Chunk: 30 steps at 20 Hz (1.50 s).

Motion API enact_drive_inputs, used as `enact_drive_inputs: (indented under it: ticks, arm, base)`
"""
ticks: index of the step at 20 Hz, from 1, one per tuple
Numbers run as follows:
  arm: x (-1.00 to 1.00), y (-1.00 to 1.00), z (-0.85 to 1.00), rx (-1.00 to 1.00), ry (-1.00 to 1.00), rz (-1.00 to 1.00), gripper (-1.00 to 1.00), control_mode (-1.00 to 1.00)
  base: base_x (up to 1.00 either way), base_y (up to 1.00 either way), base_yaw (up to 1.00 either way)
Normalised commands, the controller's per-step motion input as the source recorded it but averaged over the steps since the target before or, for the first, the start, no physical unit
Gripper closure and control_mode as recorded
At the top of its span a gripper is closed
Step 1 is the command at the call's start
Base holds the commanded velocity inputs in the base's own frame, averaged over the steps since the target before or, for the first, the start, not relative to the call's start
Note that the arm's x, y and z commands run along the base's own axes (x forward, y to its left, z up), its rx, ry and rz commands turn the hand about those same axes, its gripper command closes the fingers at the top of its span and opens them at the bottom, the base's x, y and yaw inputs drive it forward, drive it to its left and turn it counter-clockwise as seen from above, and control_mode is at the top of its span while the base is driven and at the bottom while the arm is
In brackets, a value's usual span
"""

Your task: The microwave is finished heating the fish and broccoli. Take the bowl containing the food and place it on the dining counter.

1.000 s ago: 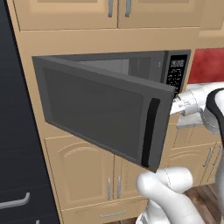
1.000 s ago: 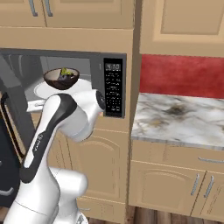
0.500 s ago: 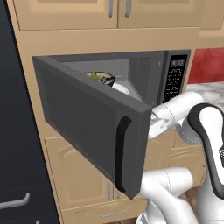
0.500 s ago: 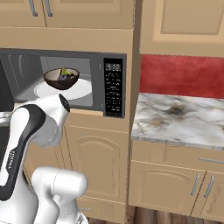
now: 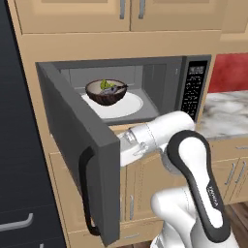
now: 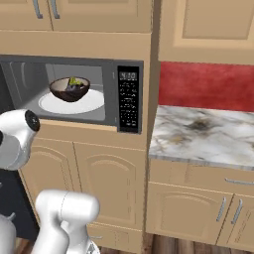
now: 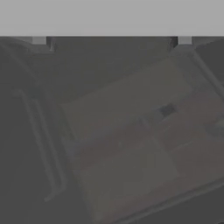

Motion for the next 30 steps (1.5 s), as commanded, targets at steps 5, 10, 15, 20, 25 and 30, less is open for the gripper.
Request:
enact_drive_inputs:
  ticks: [5,10,15,20,25,30]
  arm:
    - [0.11,0.06,0.0,-0.02,0.0,-0.07,-1.0,-1.0]
    - [0.36,-0.77,0.36,0.04,0.06,-0.45,-1.0,-1.0]
    - [0.15,-0.99,0.6,0.02,0.28,-0.47,-1.0,-1.0]
    - [0.39,-0.95,0.48,0.0,0.58,-0.27,-1.0,-1.0]
    - [0.78,-0.21,0.04,0.0,0.55,-0.11,-1.0,-1.0]
    - [0.8,-0.11,-0.41,-0.01,0.01,-0.13,-1.0,-1.0]
  base:
    - [0.0,0.0,0.0]
    - [0.0,0.0,0.0]
    - [0.0,0.0,0.0]
    - [0.0,0.0,0.0]
    - [0.0,0.0,0.0]
    - [0.0,0.0,0.0]
